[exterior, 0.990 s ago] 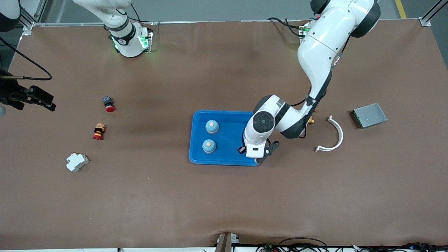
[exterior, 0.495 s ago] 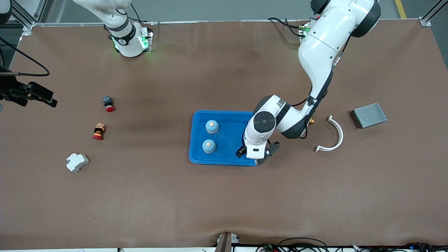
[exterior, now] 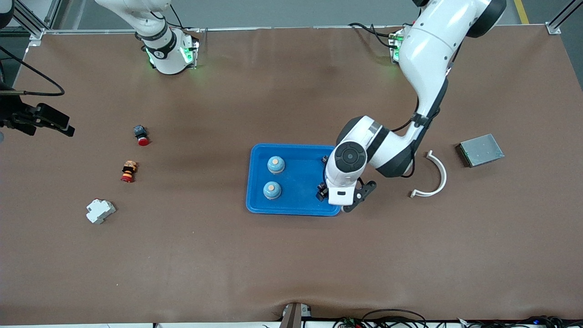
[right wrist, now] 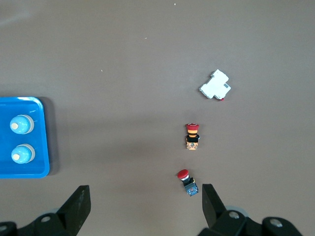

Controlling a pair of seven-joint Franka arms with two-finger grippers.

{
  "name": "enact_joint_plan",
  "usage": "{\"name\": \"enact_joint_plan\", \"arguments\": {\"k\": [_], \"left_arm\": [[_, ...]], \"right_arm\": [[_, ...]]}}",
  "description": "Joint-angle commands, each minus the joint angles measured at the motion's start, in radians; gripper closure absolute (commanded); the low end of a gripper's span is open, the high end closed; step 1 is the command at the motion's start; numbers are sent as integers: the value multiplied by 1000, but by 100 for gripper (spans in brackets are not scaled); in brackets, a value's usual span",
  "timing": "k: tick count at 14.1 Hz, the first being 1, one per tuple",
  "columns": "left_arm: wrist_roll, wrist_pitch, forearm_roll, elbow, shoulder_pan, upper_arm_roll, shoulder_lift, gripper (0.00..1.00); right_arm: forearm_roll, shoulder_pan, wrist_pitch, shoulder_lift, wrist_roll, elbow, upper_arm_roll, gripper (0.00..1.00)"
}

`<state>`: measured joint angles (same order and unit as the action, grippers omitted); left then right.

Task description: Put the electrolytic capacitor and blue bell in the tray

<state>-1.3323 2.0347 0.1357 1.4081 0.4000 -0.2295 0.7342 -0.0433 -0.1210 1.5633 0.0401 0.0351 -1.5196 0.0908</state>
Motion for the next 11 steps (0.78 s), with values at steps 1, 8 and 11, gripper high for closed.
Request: {"name": "enact_joint_plan", "arguments": {"k": [1,8,11], "left_arm": [[80,-91,1,15,-35,-4,-73,0],[428,-373,-54,15,-170,-7,-222,0],[632,-506,-79,15,-257,-7,-281,0]], "right_arm": [[-20,20,3,-36,3,-37,-22,0],[-20,75,3,-36,3,-37,-80,0],[-20,77,4,-32,3,-39,-80,0]]}}
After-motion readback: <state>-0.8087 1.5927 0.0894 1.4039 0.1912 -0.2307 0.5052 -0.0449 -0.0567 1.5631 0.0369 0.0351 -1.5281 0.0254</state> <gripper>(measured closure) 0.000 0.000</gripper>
